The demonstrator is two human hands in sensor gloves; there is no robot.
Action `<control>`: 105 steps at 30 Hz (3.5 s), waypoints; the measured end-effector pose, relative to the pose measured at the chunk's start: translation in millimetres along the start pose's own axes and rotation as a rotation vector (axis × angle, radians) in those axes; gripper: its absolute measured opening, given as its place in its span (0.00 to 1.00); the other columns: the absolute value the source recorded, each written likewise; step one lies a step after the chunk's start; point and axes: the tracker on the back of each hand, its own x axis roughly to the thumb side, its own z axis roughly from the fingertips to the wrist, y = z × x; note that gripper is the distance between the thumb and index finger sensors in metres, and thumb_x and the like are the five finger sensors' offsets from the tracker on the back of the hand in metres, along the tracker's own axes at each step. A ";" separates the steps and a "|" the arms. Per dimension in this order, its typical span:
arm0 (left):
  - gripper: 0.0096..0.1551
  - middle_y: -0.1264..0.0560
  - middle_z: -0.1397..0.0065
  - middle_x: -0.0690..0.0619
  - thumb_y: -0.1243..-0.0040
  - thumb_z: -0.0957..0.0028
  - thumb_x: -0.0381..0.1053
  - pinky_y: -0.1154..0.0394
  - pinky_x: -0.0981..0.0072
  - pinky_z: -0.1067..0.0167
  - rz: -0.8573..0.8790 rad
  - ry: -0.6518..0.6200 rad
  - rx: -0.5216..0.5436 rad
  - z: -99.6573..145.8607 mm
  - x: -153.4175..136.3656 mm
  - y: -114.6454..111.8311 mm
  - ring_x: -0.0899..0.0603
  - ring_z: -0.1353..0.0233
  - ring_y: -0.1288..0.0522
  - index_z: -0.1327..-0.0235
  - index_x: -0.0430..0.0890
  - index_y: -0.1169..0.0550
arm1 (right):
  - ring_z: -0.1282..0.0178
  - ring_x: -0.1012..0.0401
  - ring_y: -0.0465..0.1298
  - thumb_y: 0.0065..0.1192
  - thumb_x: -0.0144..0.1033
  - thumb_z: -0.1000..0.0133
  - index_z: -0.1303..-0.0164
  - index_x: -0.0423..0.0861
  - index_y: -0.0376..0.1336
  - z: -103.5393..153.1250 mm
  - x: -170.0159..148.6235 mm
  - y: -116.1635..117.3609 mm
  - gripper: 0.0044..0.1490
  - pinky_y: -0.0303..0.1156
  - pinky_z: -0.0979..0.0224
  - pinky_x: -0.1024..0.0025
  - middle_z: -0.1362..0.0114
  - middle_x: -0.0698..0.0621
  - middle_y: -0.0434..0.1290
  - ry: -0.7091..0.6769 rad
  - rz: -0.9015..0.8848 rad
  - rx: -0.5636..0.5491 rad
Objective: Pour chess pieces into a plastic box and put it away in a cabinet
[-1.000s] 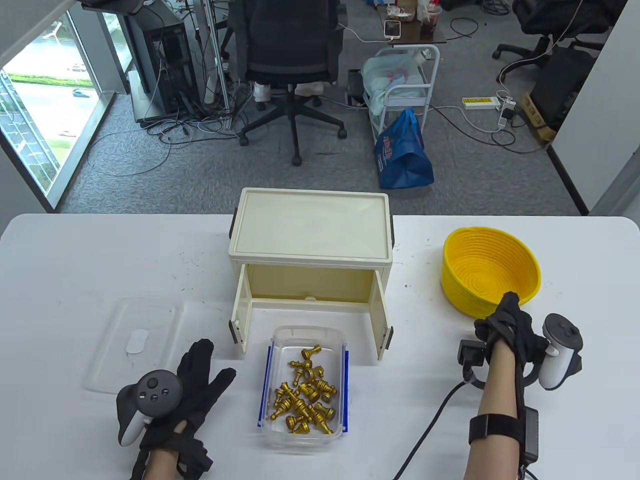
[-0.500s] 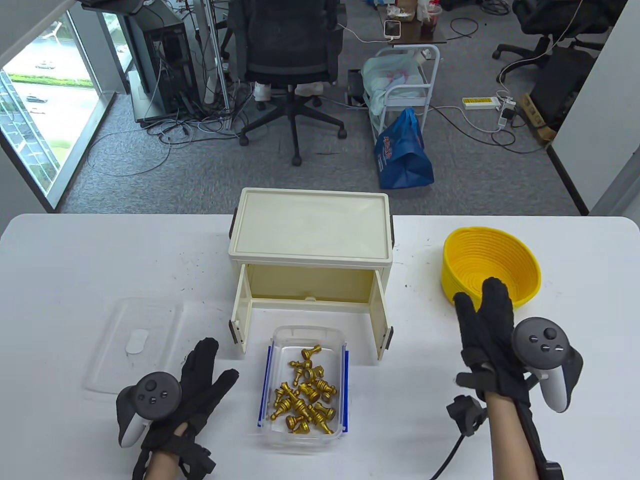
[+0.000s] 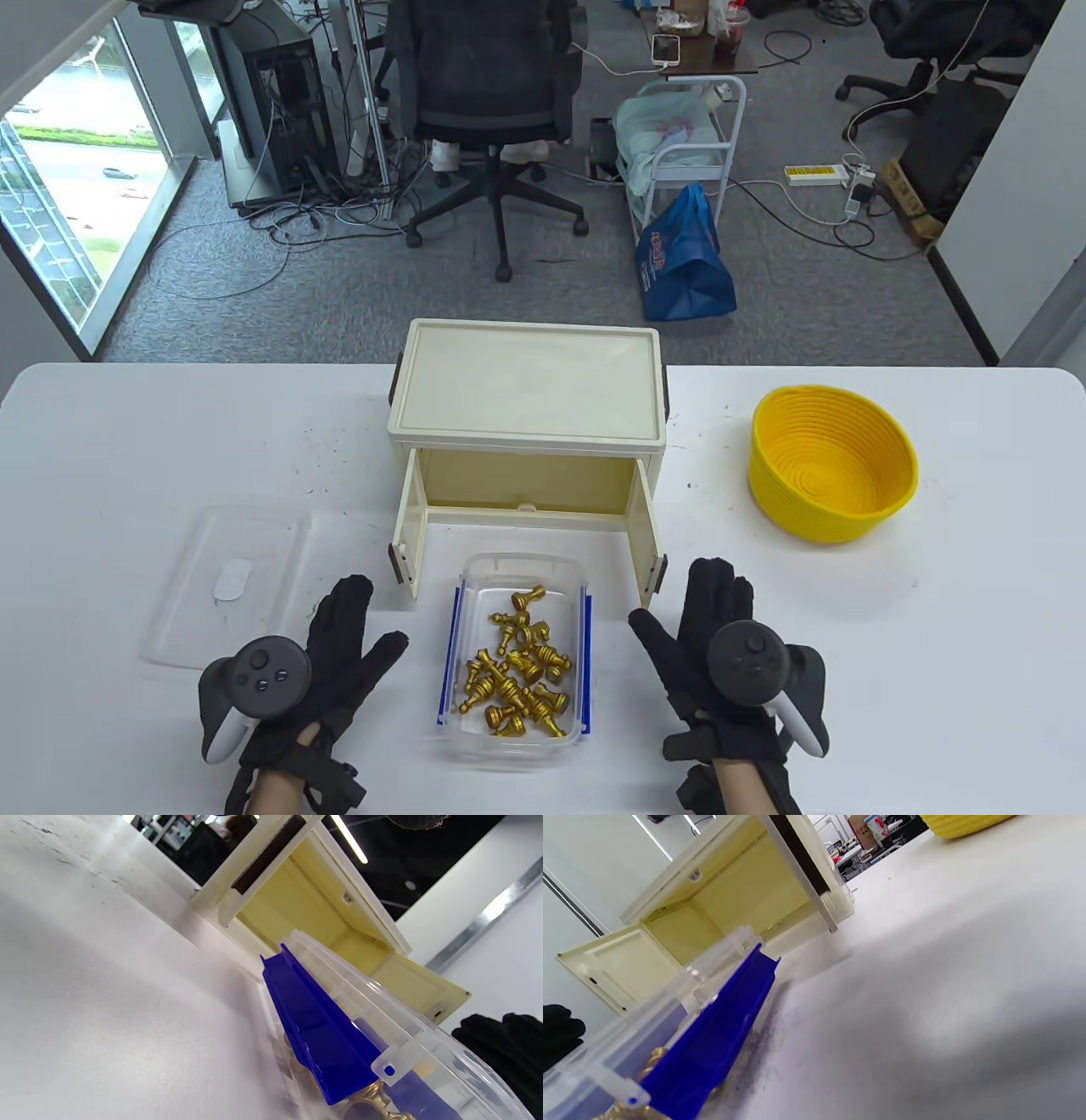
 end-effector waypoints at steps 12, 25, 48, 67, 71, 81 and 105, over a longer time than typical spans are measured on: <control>0.59 0.50 0.08 0.25 0.58 0.31 0.72 0.47 0.24 0.26 -0.099 0.044 0.087 3.2 7.0 16.7 0.17 0.16 0.51 0.05 0.31 0.51 | 0.16 0.30 0.31 0.45 0.68 0.31 0.13 0.37 0.27 -7.0 -19.2 15.5 0.61 0.35 0.24 0.28 0.10 0.32 0.30 0.062 -0.025 0.133; 0.51 0.38 0.10 0.31 0.48 0.33 0.68 0.32 0.33 0.27 -0.693 0.597 -0.041 -48.4 -15.4 78.6 0.24 0.17 0.35 0.06 0.37 0.41 | 0.17 0.31 0.30 0.44 0.67 0.31 0.13 0.38 0.26 -5.9 -23.4 15.6 0.60 0.35 0.24 0.29 0.11 0.33 0.29 0.070 -0.053 0.154; 0.17 0.17 0.36 0.44 0.39 0.33 0.54 0.18 0.51 0.41 -1.101 0.702 0.054 -71.3 -26.0 29.7 0.42 0.39 0.17 0.38 0.49 0.17 | 0.15 0.32 0.35 0.44 0.66 0.31 0.11 0.41 0.29 -6.3 -28.1 12.3 0.56 0.40 0.21 0.34 0.10 0.34 0.31 0.089 -0.100 0.150; 0.19 0.25 0.26 0.37 0.53 0.27 0.44 0.22 0.44 0.36 -0.361 0.431 0.336 -16.8 106.5 146.3 0.35 0.31 0.23 0.28 0.42 0.26 | 0.14 0.33 0.39 0.43 0.64 0.30 0.11 0.41 0.31 -1.5 -34.9 3.4 0.54 0.42 0.21 0.33 0.10 0.34 0.35 0.032 -0.211 0.078; 0.19 0.26 0.25 0.38 0.53 0.26 0.45 0.22 0.45 0.35 -0.056 0.274 0.308 -12.3 137.4 158.1 0.36 0.30 0.24 0.27 0.43 0.27 | 0.14 0.32 0.39 0.43 0.63 0.30 0.11 0.40 0.31 -0.9 -35.2 3.6 0.53 0.42 0.21 0.33 0.10 0.34 0.35 0.024 -0.213 0.078; 0.19 0.25 0.23 0.35 0.55 0.26 0.44 0.19 0.48 0.37 0.519 0.062 0.011 -31.8 144.9 120.9 0.33 0.30 0.21 0.27 0.42 0.28 | 0.14 0.32 0.39 0.43 0.63 0.30 0.11 0.40 0.31 -0.4 -36.0 3.8 0.53 0.42 0.22 0.33 0.10 0.34 0.35 0.022 -0.221 0.079; 0.20 0.23 0.29 0.36 0.57 0.26 0.44 0.17 0.59 0.46 0.946 0.234 -0.189 -31.2 76.0 -14.9 0.38 0.38 0.17 0.27 0.39 0.29 | 0.14 0.33 0.38 0.42 0.61 0.29 0.11 0.40 0.32 -0.2 -37.3 3.3 0.52 0.41 0.21 0.32 0.10 0.33 0.35 0.033 -0.220 0.083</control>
